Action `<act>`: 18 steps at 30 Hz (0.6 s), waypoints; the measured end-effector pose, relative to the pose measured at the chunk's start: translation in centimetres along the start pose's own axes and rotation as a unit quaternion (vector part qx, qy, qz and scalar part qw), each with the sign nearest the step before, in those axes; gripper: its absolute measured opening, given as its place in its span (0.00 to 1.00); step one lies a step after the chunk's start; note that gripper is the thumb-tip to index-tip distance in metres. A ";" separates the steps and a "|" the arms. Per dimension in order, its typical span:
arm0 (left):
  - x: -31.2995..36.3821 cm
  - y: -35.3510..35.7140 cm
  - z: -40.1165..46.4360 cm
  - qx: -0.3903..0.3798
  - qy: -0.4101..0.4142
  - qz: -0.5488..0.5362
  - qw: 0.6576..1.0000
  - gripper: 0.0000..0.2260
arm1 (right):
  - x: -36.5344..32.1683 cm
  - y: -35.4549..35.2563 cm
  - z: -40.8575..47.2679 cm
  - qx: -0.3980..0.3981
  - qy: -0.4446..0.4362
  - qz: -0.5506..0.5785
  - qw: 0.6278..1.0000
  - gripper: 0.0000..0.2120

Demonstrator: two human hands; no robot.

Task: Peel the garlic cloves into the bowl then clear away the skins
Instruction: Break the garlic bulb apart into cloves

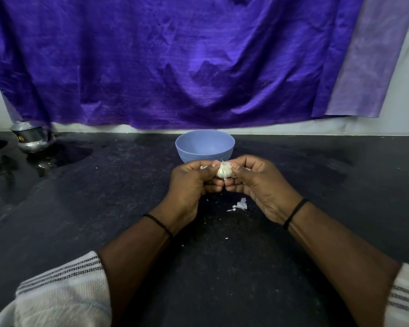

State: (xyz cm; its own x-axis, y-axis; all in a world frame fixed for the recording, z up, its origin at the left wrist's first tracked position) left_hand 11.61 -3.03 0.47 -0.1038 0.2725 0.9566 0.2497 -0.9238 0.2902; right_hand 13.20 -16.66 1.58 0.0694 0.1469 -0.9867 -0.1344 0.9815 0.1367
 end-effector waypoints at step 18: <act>-0.2 -0.1 0.6 -0.023 -0.011 0.035 0.999 0.05 | -0.8 -0.2 -0.4 -0.012 -0.029 -0.077 0.997 0.03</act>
State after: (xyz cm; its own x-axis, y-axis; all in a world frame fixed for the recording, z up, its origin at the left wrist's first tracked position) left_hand 12.15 -2.80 0.26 -0.0664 0.2115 0.9751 0.2120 -0.9520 0.2210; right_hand 12.77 -17.02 2.28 0.1477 0.0015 -0.9890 -0.1413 0.9898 -0.0196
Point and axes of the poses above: each hand's wrist, its own z-axis towards the middle knuckle, its own y-axis out of the palm, x = y × z, the point moved 10 cm from there along z, towards the middle knuckle, and after that the axes turned 8 degrees about x, right-handed, at the moved point
